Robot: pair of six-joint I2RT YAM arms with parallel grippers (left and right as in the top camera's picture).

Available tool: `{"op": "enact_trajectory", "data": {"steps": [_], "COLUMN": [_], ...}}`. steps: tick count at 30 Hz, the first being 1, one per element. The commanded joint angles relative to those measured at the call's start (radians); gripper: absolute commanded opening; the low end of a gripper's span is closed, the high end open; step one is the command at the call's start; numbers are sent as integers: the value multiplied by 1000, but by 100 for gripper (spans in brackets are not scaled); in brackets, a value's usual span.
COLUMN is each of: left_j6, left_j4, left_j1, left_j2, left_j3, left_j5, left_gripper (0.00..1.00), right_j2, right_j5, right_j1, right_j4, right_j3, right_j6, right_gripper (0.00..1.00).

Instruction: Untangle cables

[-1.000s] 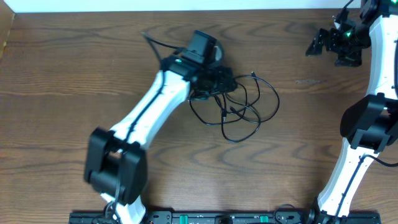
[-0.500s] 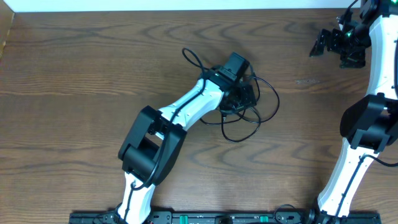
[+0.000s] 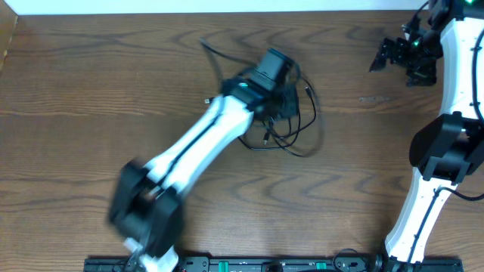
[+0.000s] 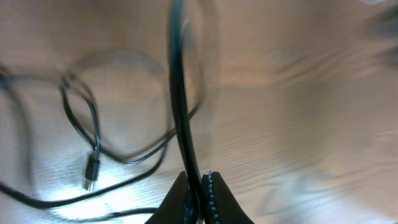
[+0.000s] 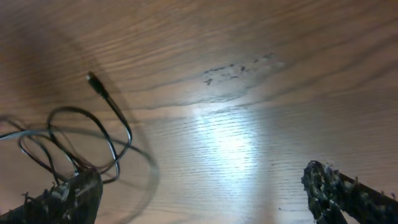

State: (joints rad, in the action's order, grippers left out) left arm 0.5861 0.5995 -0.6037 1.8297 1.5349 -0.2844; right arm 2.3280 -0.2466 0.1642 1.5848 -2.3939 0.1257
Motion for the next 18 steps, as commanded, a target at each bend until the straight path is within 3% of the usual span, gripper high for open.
{"op": "enact_trajectory", "data": {"steps": [1,6,17,18], "left_j6": [-88,-59,24,31], "left_j4": [-25,-92,-349,-354], "left_j1": [54,172,380,384], "left_j2": [-280,-512,-682,-684], "left_j3": [53,53,53,53], "left_j5": [40,39,39,39], "left_gripper": [8,7,7,7], "right_j2": [-13,-13,-13,-13], "right_j5": [-59,-278,-541,-579], "right_j1": [-39,-83,-182,-199], "right_j4": [2,-1,9,9], "right_j3": [5,5,5,5], "right_j6": [-39,-189,-381,-424], "right_gripper": [99,99,99,95]}}
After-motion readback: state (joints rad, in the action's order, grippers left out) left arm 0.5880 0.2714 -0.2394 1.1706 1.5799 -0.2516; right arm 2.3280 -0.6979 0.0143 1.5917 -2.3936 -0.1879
